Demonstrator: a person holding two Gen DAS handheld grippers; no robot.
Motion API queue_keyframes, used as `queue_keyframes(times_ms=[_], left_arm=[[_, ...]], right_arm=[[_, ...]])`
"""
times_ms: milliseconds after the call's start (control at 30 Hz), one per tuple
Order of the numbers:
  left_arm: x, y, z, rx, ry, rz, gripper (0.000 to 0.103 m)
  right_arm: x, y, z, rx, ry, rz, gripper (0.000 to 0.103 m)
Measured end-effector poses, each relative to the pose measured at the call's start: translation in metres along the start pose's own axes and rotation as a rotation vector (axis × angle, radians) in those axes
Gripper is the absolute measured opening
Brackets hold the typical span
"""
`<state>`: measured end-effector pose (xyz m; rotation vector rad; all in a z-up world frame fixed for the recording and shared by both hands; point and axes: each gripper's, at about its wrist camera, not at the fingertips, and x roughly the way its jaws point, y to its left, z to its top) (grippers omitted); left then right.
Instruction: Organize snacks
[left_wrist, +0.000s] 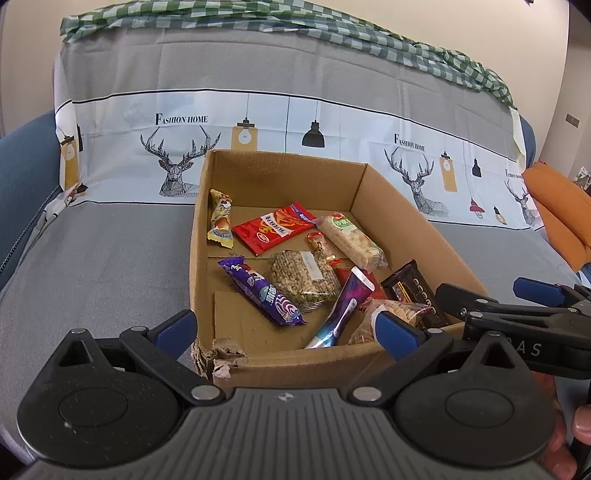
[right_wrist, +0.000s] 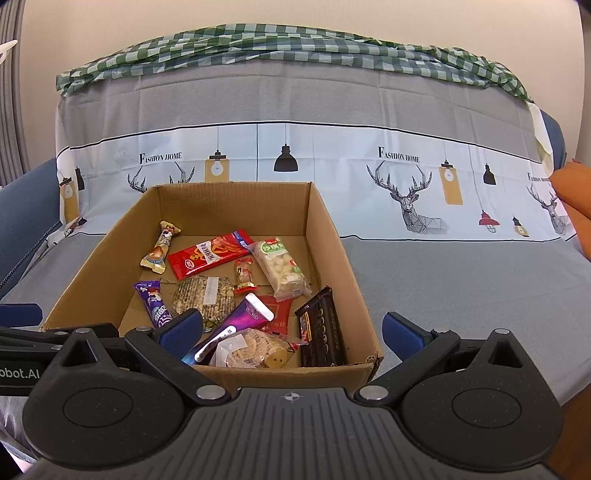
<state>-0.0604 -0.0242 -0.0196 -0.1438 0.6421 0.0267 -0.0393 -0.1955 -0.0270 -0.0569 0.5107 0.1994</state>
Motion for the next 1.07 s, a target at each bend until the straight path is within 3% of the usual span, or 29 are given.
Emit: queue_keyframes(times_ms=[800,1067], left_arm=[[-0.002,-0.001,-0.001,0.003,-0.009,-0.011,0.102],[-0.01,0.002,0.002,0.013,-0.062,-0.04,0.103]], right_arm=[[0.0,0.0,-0.001,-0.001,-0.001,-0.004,0.102],[-0.004,-0.001,0.003,0.026,-0.009,0.01,0.102]])
